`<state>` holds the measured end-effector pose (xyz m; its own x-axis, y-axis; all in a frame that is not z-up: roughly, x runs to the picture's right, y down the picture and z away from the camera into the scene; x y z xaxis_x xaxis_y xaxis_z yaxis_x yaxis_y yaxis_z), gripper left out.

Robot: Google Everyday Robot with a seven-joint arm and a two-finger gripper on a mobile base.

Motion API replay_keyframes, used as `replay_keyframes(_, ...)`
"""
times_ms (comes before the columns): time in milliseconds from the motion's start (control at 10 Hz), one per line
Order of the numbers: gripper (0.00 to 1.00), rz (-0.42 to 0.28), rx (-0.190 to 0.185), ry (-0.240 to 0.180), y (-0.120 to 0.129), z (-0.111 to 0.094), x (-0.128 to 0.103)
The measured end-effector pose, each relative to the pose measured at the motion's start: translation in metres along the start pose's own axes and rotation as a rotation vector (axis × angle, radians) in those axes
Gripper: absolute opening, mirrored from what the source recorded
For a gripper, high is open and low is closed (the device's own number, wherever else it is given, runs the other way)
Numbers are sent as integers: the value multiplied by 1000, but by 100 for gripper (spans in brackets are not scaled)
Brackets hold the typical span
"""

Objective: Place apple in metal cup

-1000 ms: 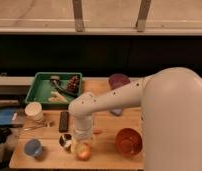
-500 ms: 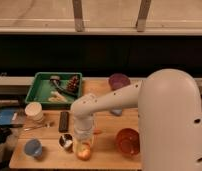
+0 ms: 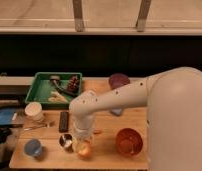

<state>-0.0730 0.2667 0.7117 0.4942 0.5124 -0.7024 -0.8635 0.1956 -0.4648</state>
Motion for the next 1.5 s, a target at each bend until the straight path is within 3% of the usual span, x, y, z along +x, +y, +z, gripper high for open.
replay_keyframes(300,0,-3,58,-65,-4,-52,-2)
replay_keyframes(500,0,-46,109,-117,5,-90,-13)
replay_keyframes(600,0,-68,123,-127,13,-96,-20)
replay_keyframes(900,0,-165,154,-138,47,-102,-51)
replay_keyframes(1300,1,-253,136,-118,76,-86,-56)
replay_keyframes(1400,7,-258,126,-109,77,-80,-55)
replay_keyframes(1500,19,-262,106,-96,78,-69,-56)
